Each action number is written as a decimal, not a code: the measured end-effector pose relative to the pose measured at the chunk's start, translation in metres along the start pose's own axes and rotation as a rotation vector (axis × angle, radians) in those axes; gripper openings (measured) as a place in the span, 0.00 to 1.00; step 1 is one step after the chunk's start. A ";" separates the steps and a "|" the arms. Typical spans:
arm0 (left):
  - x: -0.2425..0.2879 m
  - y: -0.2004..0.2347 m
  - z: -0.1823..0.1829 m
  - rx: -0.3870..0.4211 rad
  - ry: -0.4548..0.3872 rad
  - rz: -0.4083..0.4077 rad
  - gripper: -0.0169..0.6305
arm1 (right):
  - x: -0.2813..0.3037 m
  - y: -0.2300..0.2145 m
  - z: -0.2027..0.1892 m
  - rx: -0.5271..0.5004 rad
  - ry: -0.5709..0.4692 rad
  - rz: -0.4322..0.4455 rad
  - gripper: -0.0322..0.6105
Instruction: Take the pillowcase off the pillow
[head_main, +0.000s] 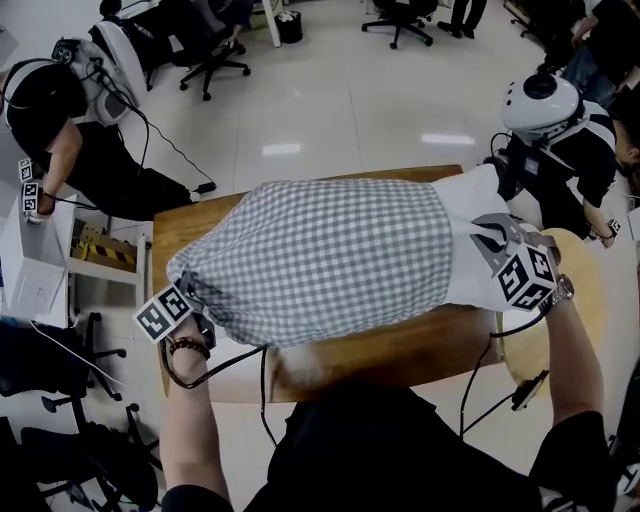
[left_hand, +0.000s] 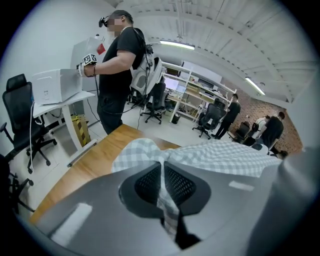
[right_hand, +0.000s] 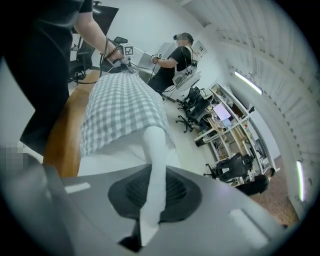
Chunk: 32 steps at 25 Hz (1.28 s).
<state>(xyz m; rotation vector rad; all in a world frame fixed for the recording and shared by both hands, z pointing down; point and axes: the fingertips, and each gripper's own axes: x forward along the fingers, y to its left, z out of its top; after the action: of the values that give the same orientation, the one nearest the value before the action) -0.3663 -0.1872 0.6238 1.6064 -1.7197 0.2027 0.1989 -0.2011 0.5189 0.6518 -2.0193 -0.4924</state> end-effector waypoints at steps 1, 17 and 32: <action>-0.004 0.005 -0.003 -0.005 -0.004 0.005 0.04 | -0.002 0.003 -0.004 0.001 0.001 -0.003 0.07; -0.030 0.042 -0.010 -0.052 -0.029 0.070 0.04 | -0.009 0.014 -0.033 0.028 0.055 0.010 0.08; -0.012 0.025 -0.024 -0.034 0.018 0.040 0.18 | 0.013 0.018 -0.034 -0.003 0.044 0.026 0.20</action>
<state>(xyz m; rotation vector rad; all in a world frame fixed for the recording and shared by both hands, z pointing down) -0.3799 -0.1592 0.6423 1.5422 -1.7333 0.2064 0.2184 -0.1980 0.5551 0.6282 -1.9833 -0.4614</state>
